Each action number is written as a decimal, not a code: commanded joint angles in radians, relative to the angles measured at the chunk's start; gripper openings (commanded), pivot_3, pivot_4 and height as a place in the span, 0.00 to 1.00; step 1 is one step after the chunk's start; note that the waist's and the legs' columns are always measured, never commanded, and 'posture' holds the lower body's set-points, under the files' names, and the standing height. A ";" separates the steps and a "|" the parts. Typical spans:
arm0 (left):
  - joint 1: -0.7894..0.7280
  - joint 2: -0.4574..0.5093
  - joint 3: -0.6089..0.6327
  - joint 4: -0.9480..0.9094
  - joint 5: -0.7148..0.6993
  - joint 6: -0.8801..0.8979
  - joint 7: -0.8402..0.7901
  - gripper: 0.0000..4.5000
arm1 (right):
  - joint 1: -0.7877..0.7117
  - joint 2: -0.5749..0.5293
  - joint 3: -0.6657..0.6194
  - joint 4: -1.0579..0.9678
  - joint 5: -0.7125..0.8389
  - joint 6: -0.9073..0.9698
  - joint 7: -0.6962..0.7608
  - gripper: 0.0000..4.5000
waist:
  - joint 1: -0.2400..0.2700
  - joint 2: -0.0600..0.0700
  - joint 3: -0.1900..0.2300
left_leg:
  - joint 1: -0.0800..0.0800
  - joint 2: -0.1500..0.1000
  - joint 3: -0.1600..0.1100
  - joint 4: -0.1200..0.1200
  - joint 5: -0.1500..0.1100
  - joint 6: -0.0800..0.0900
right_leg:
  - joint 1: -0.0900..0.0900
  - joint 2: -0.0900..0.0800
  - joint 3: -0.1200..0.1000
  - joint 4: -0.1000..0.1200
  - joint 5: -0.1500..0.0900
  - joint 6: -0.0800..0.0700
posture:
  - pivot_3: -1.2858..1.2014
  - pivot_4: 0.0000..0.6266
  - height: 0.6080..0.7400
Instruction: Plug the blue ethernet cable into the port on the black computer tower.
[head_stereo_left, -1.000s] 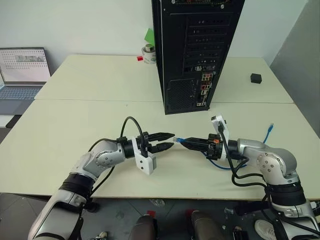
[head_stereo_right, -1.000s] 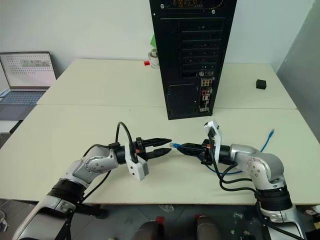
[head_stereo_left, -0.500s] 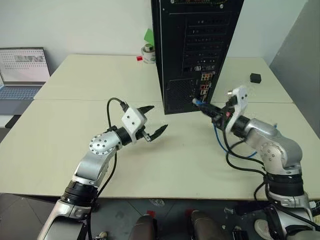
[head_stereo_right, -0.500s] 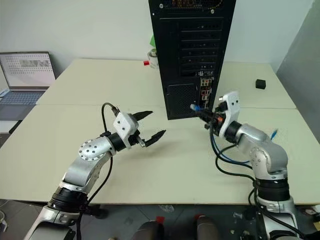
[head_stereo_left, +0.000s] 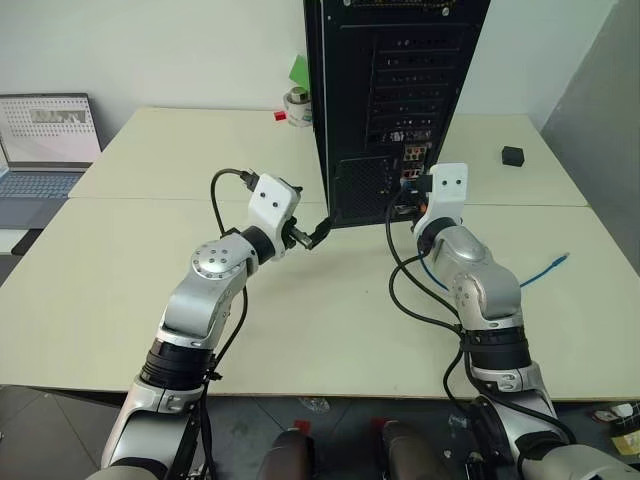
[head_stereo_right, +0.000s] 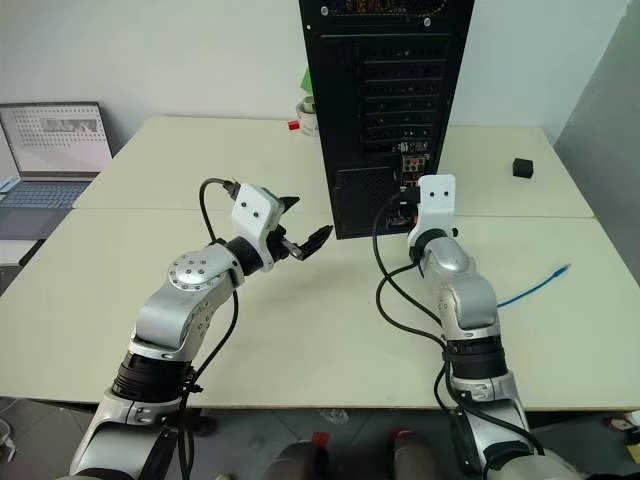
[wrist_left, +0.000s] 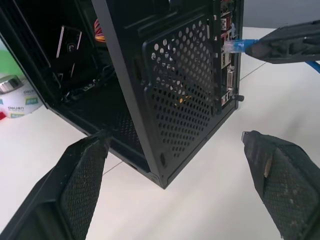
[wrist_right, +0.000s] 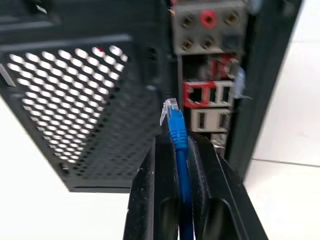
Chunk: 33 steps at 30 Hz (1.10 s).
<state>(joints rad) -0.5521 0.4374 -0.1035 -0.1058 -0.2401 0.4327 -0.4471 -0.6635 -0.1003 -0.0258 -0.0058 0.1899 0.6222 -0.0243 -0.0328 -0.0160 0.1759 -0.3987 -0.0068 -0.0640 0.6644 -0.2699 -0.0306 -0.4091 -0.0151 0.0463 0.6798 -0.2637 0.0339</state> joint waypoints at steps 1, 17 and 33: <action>-0.008 -0.011 0.032 -0.079 -0.006 0.022 0.007 0.99 | -0.046 0.015 -0.029 -0.008 -0.014 -0.050 -0.019 0.00 | 0.000 0.000 0.000 | 0.000 0.000 0.000 0.000 0.000 0.000 | 0.000 0.000 0.000 0.000 0.000 0.000 | 0.52 0.24 1.00; 0.006 -0.051 0.061 -0.128 -0.124 0.073 -0.096 0.99 | -0.072 0.026 -0.041 0.045 -0.044 -0.076 -0.023 0.00 | 0.000 0.000 0.000 | 0.000 0.000 0.001 0.000 0.000 0.000 | 0.000 0.000 0.000 0.000 0.000 0.000 | 0.52 0.24 1.00; 0.009 -0.061 0.027 -0.120 -0.118 0.063 -0.157 0.99 | -0.014 0.035 -0.031 -0.060 -0.058 -0.015 -0.028 0.00 | 0.000 0.000 0.000 | 0.000 0.000 0.000 -0.001 0.000 0.000 | 0.000 0.000 0.000 0.000 0.000 0.000 | 0.52 0.24 1.00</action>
<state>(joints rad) -0.5307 0.3772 -0.0758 -0.1963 -0.3652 0.5160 -0.6009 -0.6750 -0.0684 -0.0540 0.0031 0.1366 0.6023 -0.0468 -0.0330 -0.0159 0.1760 -0.3989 -0.0068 -0.0636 0.6639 -0.2698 -0.0305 -0.4092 -0.0152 0.0466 0.6794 -0.2638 0.0337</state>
